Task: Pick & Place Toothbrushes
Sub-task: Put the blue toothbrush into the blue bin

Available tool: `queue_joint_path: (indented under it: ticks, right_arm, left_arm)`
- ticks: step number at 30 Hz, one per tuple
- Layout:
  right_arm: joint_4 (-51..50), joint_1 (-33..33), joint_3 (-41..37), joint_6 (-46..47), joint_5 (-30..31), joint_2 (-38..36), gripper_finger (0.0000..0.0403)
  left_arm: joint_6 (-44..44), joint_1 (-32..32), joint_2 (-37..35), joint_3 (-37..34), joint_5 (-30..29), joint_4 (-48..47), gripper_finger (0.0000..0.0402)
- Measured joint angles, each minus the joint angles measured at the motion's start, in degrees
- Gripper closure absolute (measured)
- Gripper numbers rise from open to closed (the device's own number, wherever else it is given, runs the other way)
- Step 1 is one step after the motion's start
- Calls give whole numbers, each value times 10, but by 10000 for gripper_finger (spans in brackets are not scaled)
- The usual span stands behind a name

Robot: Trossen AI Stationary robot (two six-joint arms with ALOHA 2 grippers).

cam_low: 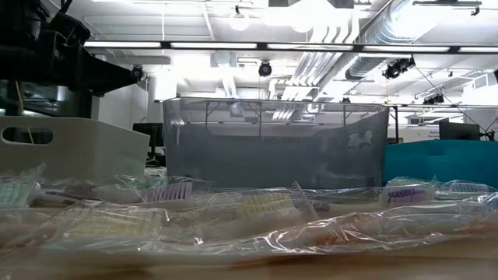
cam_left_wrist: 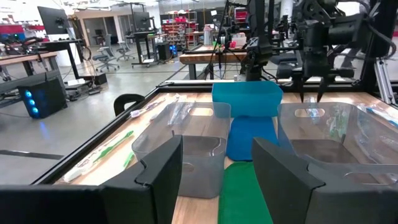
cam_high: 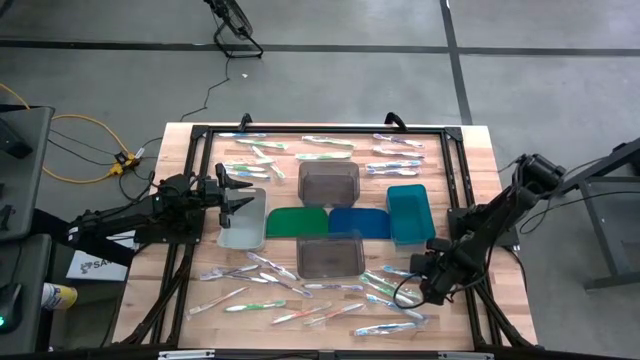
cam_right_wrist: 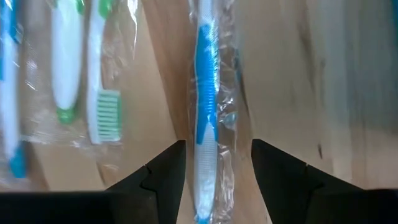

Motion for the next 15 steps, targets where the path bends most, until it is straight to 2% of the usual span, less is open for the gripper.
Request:
queue_joint_path:
  ticks: [9, 15]
  right_arm:
    - [20, 0, 3, -7, 1, 45, 230]
    - [20, 0, 2, 27, 3, 47, 281]
  left_arm:
    - [0, 0, 0, 0, 0, 0, 215]
    - [0, 0, 0, 0, 0, 0, 215]
